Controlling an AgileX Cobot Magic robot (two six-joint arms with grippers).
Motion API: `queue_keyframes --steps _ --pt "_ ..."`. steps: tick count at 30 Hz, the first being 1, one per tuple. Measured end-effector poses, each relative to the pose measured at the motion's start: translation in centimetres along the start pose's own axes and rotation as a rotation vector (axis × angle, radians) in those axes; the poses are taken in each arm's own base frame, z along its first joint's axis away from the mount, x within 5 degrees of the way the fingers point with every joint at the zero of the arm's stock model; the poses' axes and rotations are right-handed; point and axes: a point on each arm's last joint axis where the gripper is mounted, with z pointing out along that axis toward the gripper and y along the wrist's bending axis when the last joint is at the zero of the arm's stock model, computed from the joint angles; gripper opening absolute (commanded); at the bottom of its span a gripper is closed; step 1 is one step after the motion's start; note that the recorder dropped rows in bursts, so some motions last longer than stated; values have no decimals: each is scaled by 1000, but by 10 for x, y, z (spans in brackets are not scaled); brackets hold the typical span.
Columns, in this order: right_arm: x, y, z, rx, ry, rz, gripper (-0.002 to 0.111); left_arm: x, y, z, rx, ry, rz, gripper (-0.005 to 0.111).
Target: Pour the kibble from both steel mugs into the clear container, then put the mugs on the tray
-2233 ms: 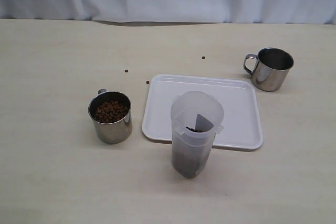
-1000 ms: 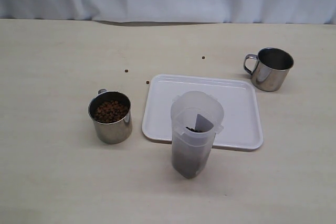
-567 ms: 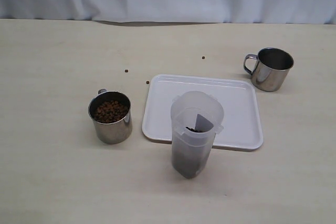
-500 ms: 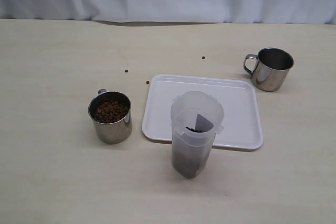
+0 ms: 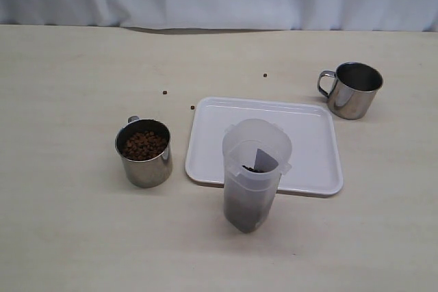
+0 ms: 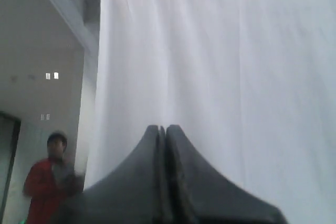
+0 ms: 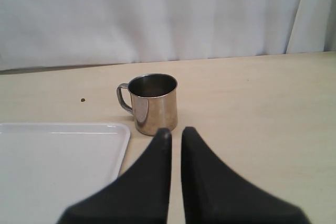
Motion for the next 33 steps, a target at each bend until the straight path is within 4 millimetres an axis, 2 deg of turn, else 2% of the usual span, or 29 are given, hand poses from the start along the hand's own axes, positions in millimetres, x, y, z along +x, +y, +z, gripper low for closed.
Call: queue_keyframes --steps 6,9,12,13,19,26,33 --pt "0 0 0 0 0 0 5 -31 3 -6 10 -352 -220 0" --pt "0 0 0 0 0 0 5 -39 3 -9 29 -443 -297 0" --pt "0 0 0 0 0 0 5 -40 3 -9 51 -450 -349 0" --pt "0 0 0 0 0 0 5 -37 1 -8 62 -420 -345 0" --pt "0 0 0 0 0 0 5 6 -8 3 77 66 -267 0" --pt "0 0 0 0 0 0 5 55 -15 21 96 445 -232 0" --pt "0 0 0 0 0 0 5 119 -33 16 303 906 -138 0"
